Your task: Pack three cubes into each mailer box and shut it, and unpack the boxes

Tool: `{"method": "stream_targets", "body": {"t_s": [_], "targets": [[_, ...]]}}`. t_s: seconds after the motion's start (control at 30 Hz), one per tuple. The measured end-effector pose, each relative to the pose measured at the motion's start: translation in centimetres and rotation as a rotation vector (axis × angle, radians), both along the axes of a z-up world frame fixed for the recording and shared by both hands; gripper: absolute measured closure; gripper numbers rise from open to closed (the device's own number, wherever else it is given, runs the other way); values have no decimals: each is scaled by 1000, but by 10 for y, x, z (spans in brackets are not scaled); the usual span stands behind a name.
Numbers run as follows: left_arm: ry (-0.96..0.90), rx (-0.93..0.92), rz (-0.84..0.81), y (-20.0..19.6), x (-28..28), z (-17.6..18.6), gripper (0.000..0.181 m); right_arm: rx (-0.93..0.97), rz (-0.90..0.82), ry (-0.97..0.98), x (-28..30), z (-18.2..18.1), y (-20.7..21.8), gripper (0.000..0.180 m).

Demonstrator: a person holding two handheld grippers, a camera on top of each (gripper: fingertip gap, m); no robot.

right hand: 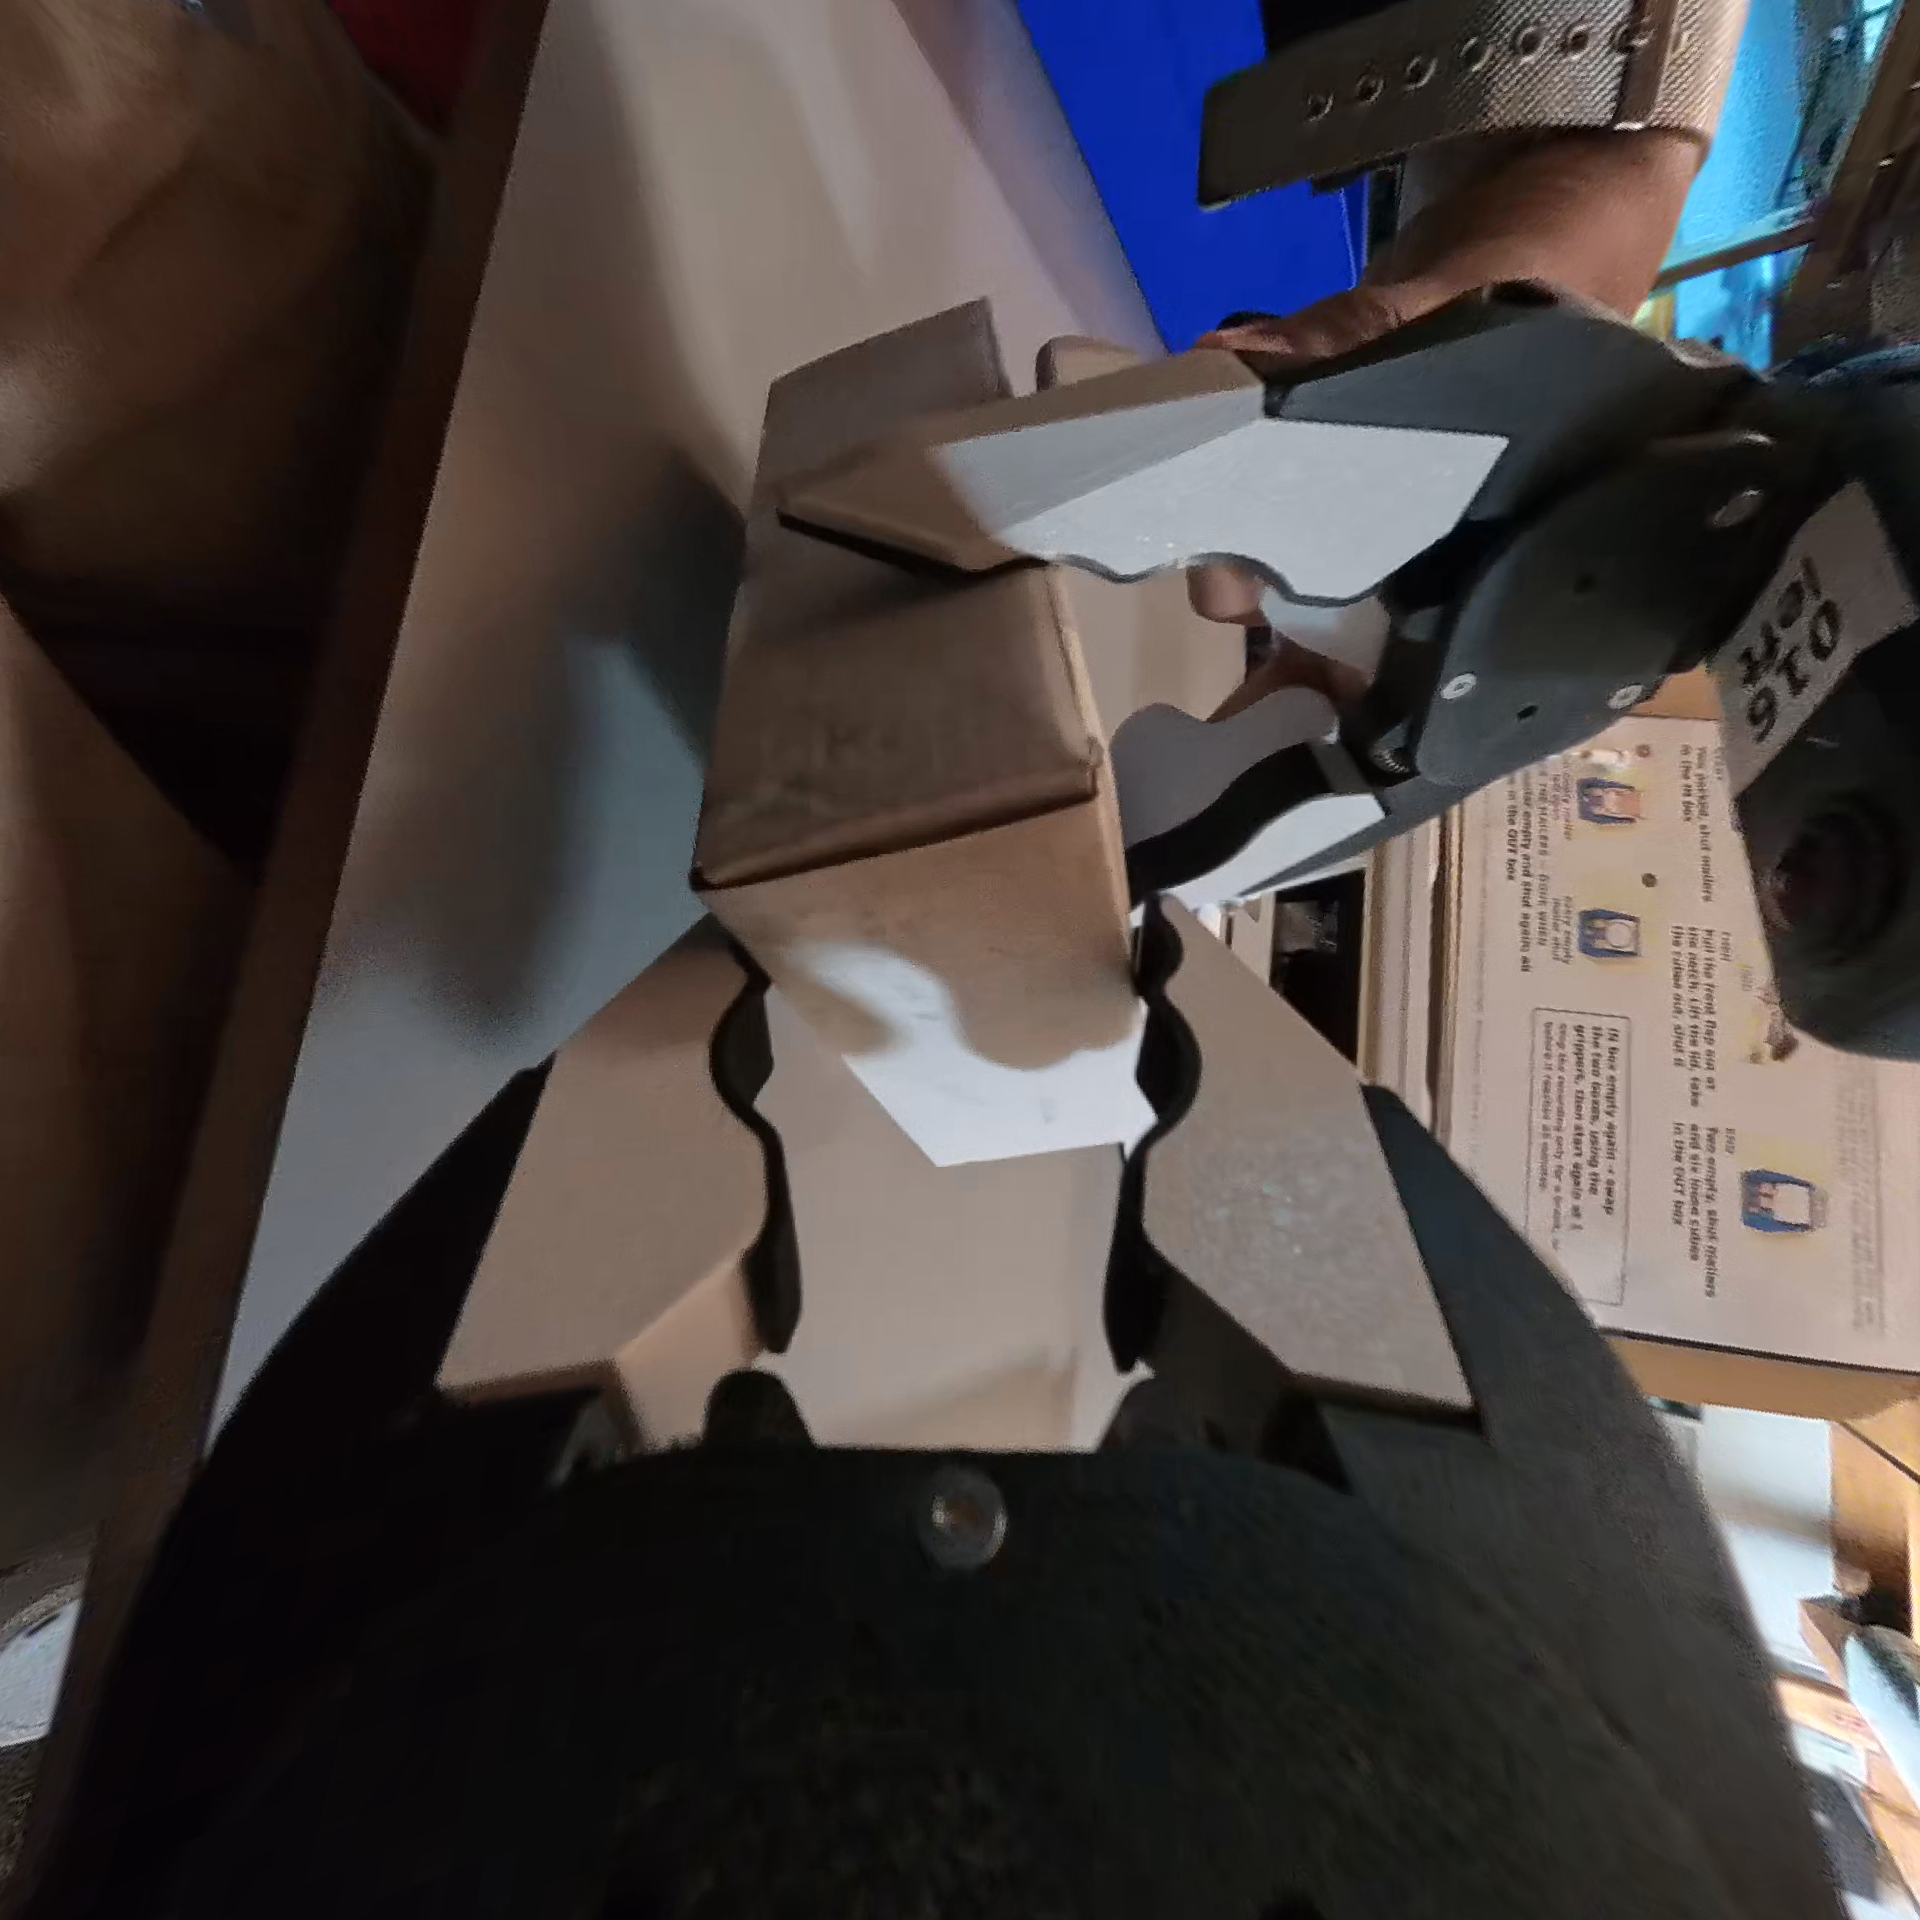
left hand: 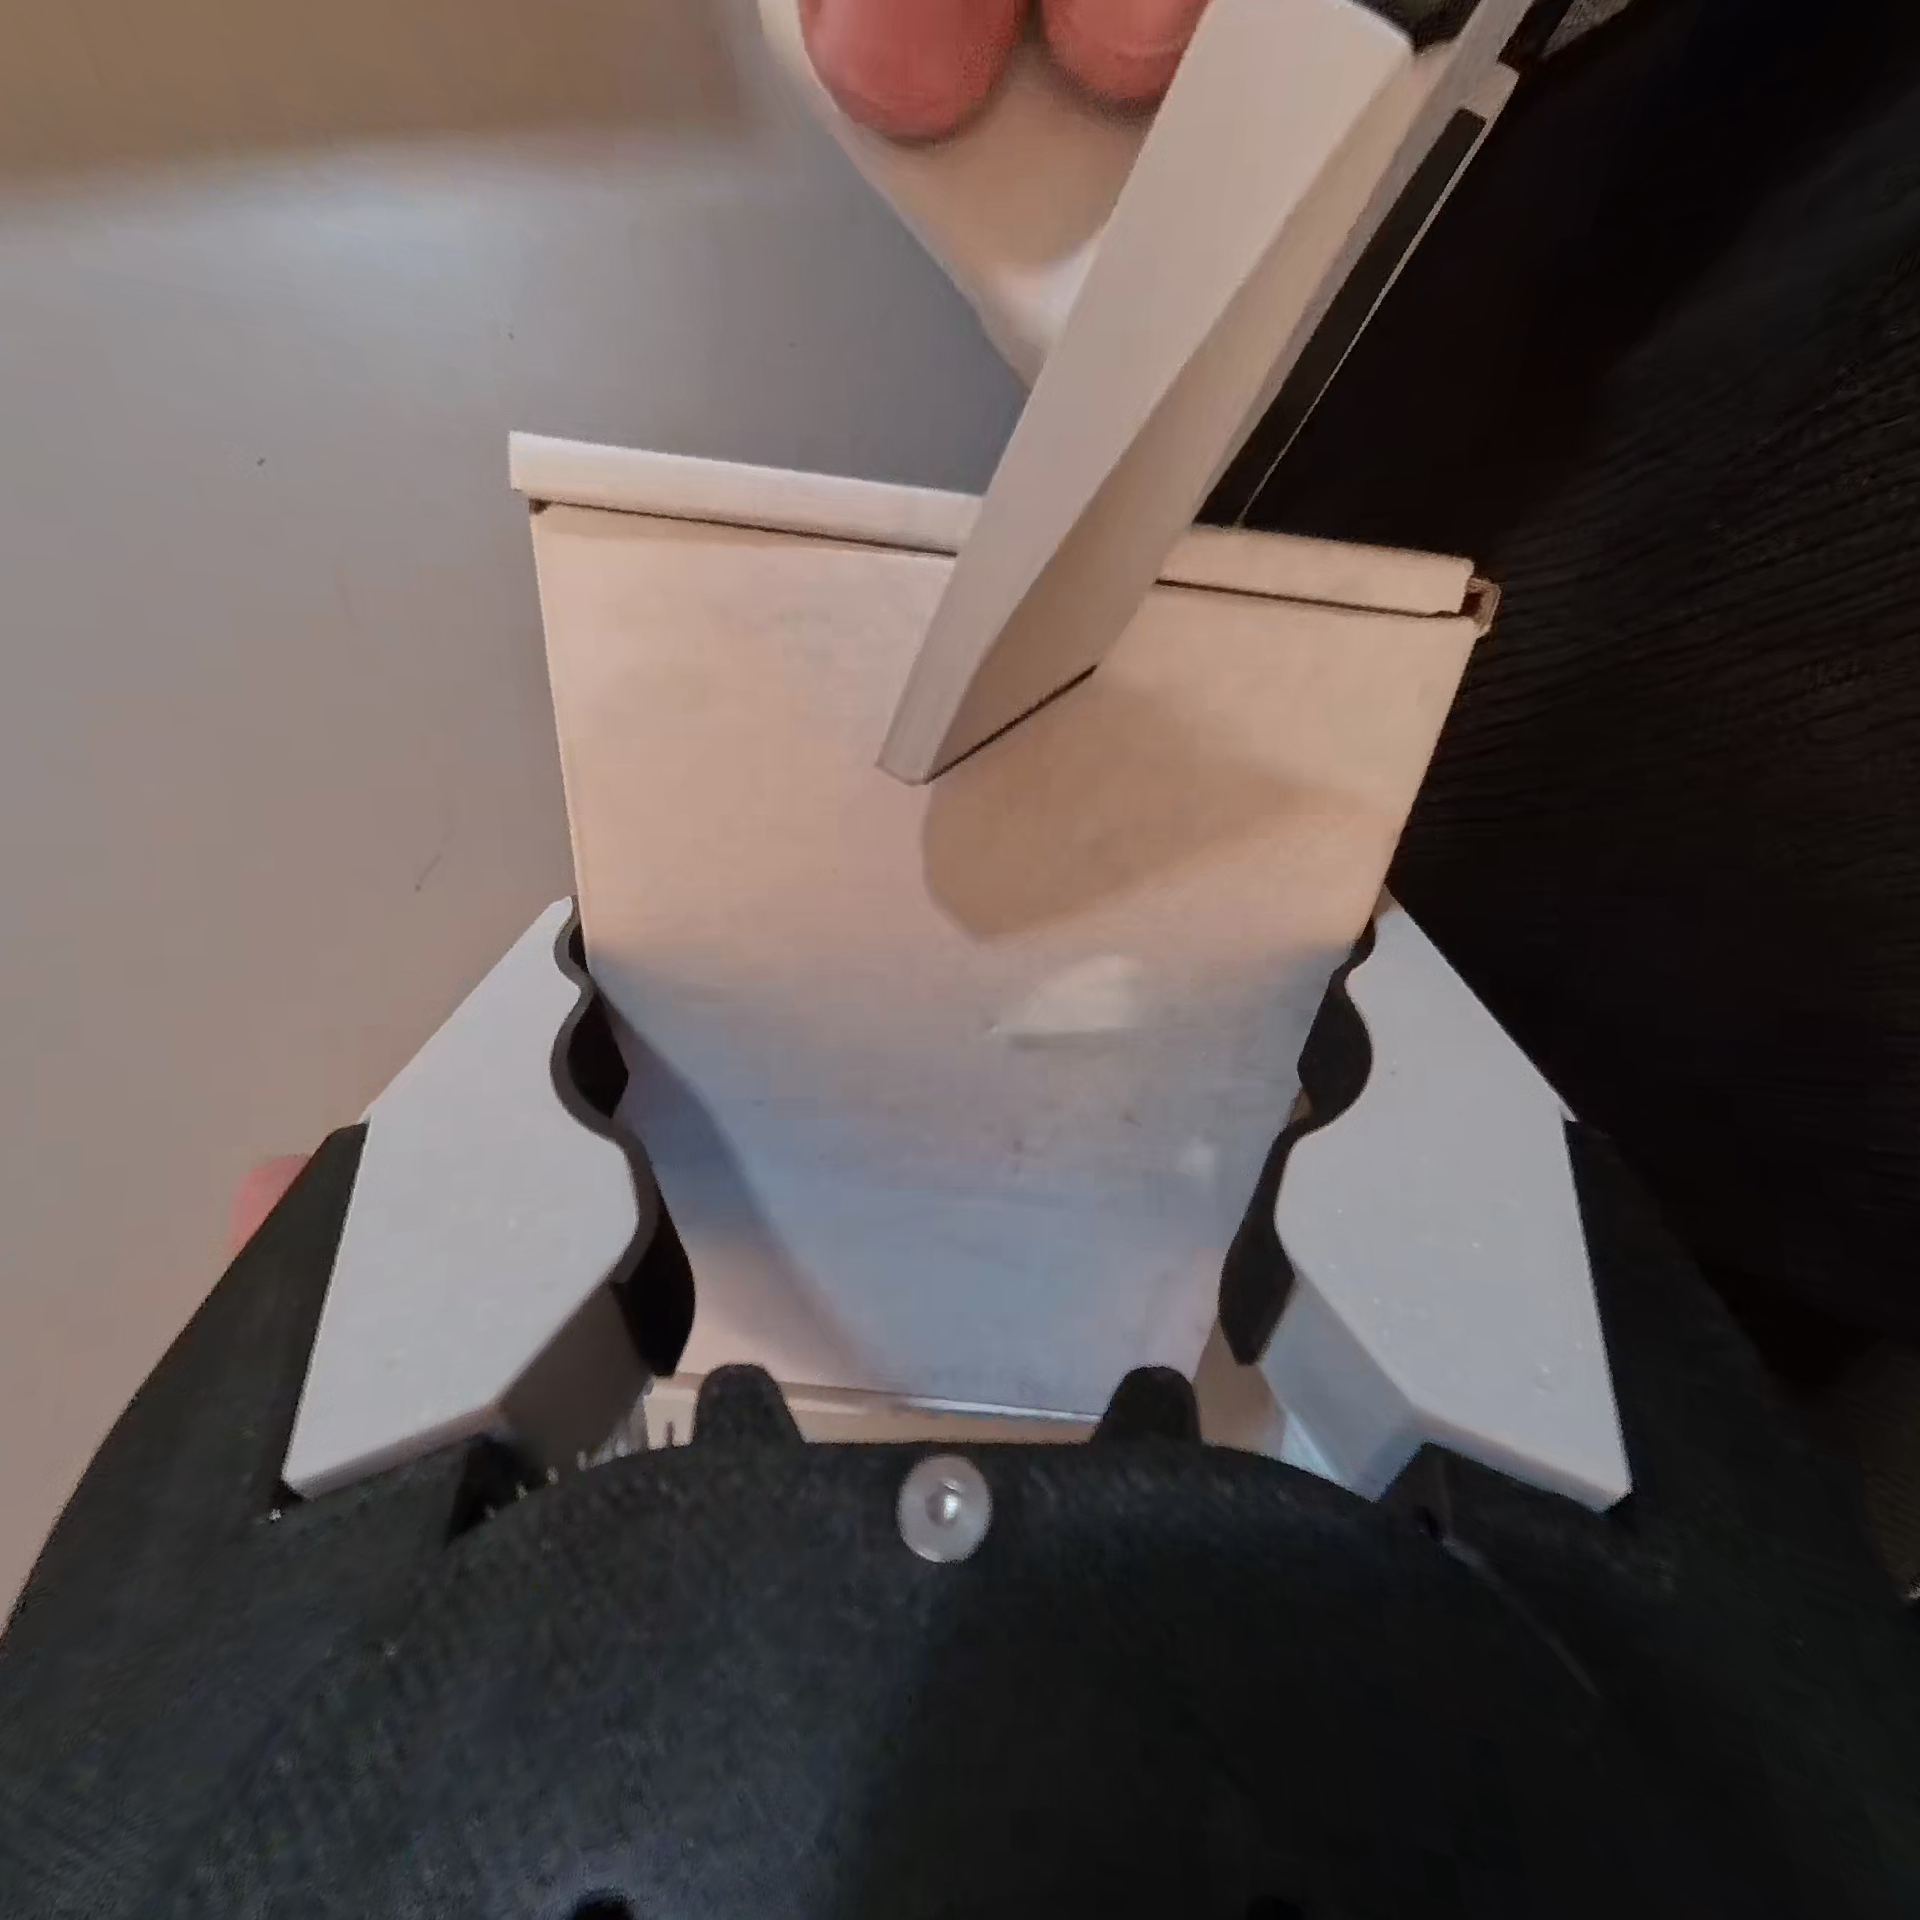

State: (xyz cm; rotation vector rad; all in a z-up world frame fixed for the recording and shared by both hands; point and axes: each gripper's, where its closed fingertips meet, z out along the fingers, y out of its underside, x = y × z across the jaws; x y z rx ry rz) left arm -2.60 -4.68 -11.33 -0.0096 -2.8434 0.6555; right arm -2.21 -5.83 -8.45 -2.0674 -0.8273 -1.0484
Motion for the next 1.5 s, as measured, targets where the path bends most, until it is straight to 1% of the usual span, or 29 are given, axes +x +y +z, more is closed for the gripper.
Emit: {"method": "stream_targets", "body": {"t_s": [0.07, 0.1, 0.17, 0.2, 0.27, 0.33, 0.37, 0.43, 0.5, 0.57, 0.63, 0.7, 0.8, 0.83, 0.9, 0.97, 1.03, 1.07, 1.13, 1.2, 1.27, 1.33, 1.4, 1.5], "targets": [[-16, -16, 28, -3, 6, -1, 46, -4, -25, -19, 6, -4, -3, 110], [-67, -40, 65, -5, 16, 1, 45, -14, -52, -29, 11, -6, -6, 110], [-251, -71, 143, 0, 44, 9, 30, 7, -97, -4, 21, -6, -11, 110], [-309, -104, 188, 4, 52, 17, 31, 33, -111, 38, 24, -5, -13, 111], [-388, -189, 297, 13, 62, 34, 38, 96, -140, 144, 30, -2, -18, 111], [-496, -300, 409, 27, 70, 49, 50, 167, -164, 228, 37, 3, -23, 111], [-546, -355, 467, 37, 72, 54, 58, 202, -173, 268, 40, 7, -26, 112], [-612, -476, 578, 56, 73, 54, 62, 276, -182, 355, 46, 14, -29, 112], [-563, -600, 624, 64, 63, 44, 66, 340, -181, 443, 50, 20, -31, 112], [-504, -642, 686, 67, 61, 31, 67, 376, -172, 517, 53, 23, -31, 112], [-468, -614, 685, 64, 61, 18, 65, 385, -156, 592, 52, 22, -30, 112], [-476, -573, 671, 59, 61, 9, 64, 383, -132, 681, 49, 19, -29, 113], [-471, -545, 628, 49, 52, -2, 67, 324, -127, 806, 45, 2, -28, 112], [-475, -553, 629, 47, 50, 0, 65, 299, -131, 821, 46, -4, -29, 113], [-493, -601, 616, 42, 47, 7, 71, 274, -133, 843, 46, -13, -30, 113], [-502, -638, 624, 37, 48, 13, 74, 276, -114, 882, 43, -14, -31, 113], [-526, -683, 624, 32, 48, 20, 82, 279, -87, 933, 38, -12, -32, 113], [-532, -701, 617, 29, 46, 23, 89, 281, -79, 956, 37, -13, -32, 113], [-544, -705, 616, 24, 44, 25, 95, 274, -70, 987, 36, -18, -34, 112], [-581, -703, 625, 23, 46, 27, 97, 300, -62, 1021, 38, -17, -36, 112], [-579, -737, 643, 21, 44, 33, 99, 315, -59, 1048, 38, -17, -36, 112], [-591, -774, 654, 20, 41, 40, 103, 331, -84, 1061, 42, -18, -37, 112], [-589, -817, 653, 18, 37, 50, 111, 340, -135, 1054, 52, -22, -39, 111], [-639, -789, 668, 17, 40, 51, 112, 359, -190, 1052, 62, -22, -41, 111]]}}
